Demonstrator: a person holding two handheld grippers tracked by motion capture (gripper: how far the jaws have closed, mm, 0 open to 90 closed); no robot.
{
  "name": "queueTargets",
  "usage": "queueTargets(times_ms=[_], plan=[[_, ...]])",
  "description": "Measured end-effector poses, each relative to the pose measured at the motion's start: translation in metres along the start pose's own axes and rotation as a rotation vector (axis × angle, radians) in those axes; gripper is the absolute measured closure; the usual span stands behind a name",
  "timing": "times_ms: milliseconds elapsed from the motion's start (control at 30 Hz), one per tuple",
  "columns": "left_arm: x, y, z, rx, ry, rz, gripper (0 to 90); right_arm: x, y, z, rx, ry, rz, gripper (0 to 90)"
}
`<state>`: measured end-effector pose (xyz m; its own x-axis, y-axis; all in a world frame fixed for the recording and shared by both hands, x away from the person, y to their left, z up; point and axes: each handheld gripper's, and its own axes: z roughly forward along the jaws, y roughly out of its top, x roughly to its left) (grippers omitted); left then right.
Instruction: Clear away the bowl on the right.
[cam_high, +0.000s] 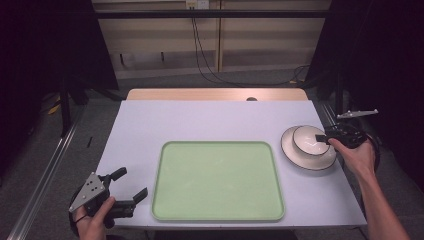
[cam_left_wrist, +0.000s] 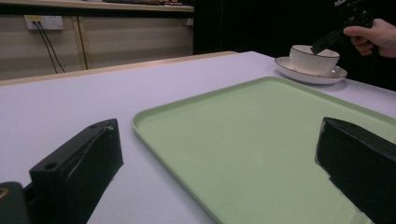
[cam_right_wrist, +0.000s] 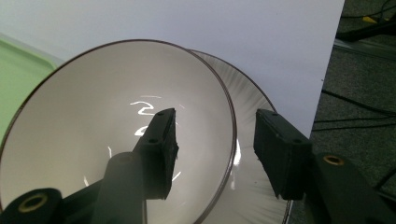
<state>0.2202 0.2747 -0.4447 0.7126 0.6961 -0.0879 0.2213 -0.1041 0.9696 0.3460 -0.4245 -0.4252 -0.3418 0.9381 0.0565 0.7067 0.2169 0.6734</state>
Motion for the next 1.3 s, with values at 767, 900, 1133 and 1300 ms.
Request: queueTargets(times_ms=[767,900,1133,1300], plan=[[0.001,0.000,0.000,0.003,0.003,0.005,0.7,-0.001,-0.003,0.023,0.110,0.013,0.018,73.9],[0.000,0.000,0.002,0.006,0.009,0.005,0.9,-0.001,-0.002,0.023,0.112,0.021,0.026,75.2],[0.001,0.000,0.001,0.004,0.010,0.003,0.8,0.000,-0.001,0.022,0.105,0.022,0.039,80.1],[0.000,0.000,0.001,0.001,0.003,0.001,0.8,-0.003,-0.002,0.022,0.087,0.046,0.050,82.1]])
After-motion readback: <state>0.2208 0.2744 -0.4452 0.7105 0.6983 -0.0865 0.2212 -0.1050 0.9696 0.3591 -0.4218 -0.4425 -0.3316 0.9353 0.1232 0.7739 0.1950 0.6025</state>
